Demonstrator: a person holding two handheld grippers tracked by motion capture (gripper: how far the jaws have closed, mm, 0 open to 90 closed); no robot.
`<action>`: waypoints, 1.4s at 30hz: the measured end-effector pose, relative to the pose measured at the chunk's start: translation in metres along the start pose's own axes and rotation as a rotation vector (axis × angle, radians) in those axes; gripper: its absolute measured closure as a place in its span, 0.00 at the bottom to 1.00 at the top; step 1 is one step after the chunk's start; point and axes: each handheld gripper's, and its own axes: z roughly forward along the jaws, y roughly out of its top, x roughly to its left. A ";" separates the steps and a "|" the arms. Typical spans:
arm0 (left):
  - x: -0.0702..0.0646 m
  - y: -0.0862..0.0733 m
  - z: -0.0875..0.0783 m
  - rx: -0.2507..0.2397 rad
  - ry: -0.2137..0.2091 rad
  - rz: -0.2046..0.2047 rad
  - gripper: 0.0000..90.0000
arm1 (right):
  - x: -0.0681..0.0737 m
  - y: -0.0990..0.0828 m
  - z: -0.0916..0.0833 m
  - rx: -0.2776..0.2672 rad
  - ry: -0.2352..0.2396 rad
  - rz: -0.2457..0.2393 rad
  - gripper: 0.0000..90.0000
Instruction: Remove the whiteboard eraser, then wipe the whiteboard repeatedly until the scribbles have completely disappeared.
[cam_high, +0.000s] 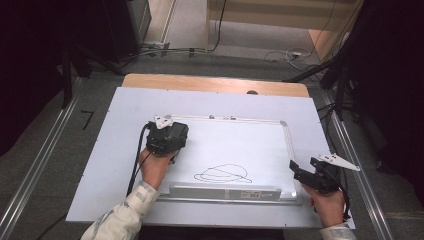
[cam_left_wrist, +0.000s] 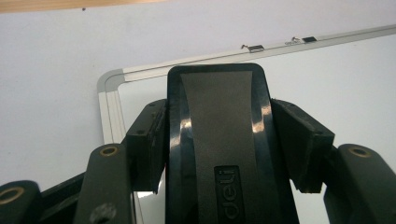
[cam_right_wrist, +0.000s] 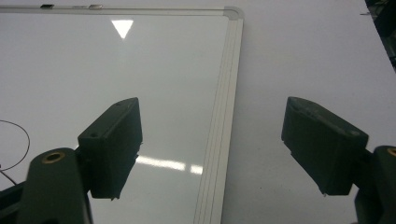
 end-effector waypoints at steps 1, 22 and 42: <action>-0.001 -0.001 0.000 0.001 -0.002 0.003 0.44 | 0.000 0.000 0.000 0.000 -0.001 -0.001 0.21; -0.031 -0.016 0.006 0.045 -0.045 0.054 0.44 | 0.000 0.000 -0.001 -0.003 0.001 -0.001 0.21; -0.052 -0.028 0.014 0.122 -0.098 0.114 0.45 | 0.000 0.000 -0.001 -0.005 0.002 -0.002 0.21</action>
